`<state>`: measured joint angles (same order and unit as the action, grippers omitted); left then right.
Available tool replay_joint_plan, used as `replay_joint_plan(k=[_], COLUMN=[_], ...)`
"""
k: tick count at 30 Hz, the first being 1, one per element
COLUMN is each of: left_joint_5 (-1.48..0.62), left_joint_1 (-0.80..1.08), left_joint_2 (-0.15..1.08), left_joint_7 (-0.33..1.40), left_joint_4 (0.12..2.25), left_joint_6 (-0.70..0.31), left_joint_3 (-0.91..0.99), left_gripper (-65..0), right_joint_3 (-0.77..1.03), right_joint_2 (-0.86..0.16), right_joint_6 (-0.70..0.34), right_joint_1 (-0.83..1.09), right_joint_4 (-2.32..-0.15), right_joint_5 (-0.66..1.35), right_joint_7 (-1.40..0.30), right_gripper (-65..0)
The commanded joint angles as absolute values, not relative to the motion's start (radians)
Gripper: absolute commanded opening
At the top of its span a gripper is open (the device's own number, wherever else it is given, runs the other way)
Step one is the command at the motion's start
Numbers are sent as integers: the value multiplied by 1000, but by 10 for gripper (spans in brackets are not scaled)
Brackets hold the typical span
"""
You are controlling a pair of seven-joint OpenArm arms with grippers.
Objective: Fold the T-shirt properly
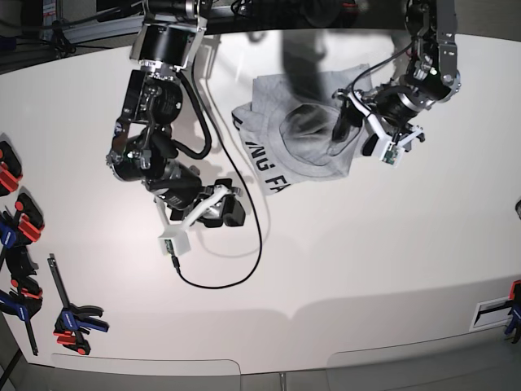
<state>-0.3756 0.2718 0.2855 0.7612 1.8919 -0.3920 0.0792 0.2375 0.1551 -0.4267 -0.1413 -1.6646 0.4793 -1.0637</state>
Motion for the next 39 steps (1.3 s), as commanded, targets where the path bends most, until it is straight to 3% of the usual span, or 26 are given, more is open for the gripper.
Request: replay_joint_plan(k=[1,6,11,14,20,24,28,33,36,39], left_joint_5=[-351,-252,-251,-206,-51,-104,-311,-581,-687,-684], left_joint_1=[262,245,240,237,224,224,250,340,416,463], left_joint_2=[294,295,297,297,328,384,411,411,410,410], left_joint_7=[726,707,706,702,681,731,773,797,838,841], left_joint_4=[1909,1909,1909,1909,1909,1919,1989,2138,2208,2218], left_joint_6=[-354,-287,-287,-286,-134,-127,-224,-449,-608,-625], left_joint_3=[83,83,84,84,85,104,162,229,207,131], left_gripper=[-287,-388,-586,-631,-630,-615,-547,-528,-421,-379], right_joint_3=[234,234,234,234,234,234,234,234,234,234], right_joint_2=[157,157,157,157,157,157,157,157,157,157], right_joint_6=[-445,-445,-445,-445,-445,-446,-446,-460,-461,-461], right_joint_1=[-163,-163,-163,-163,-164,-163,-164,-163,-163,-163], right_joint_4=[-1684,-1684,-1684,-1684,-1684,-1684,-1684,-1684,-1684,-1684], right_joint_5=[502,502,502,502,502,502,502,502,502,502], right_joint_7=[-1039,-1039,-1039,-1039,-1040,-1040,-1040,-1048,-1048,-1048], right_gripper=[-387,-387,-387,-387,-387,-387,-387,-387,-387,-387])
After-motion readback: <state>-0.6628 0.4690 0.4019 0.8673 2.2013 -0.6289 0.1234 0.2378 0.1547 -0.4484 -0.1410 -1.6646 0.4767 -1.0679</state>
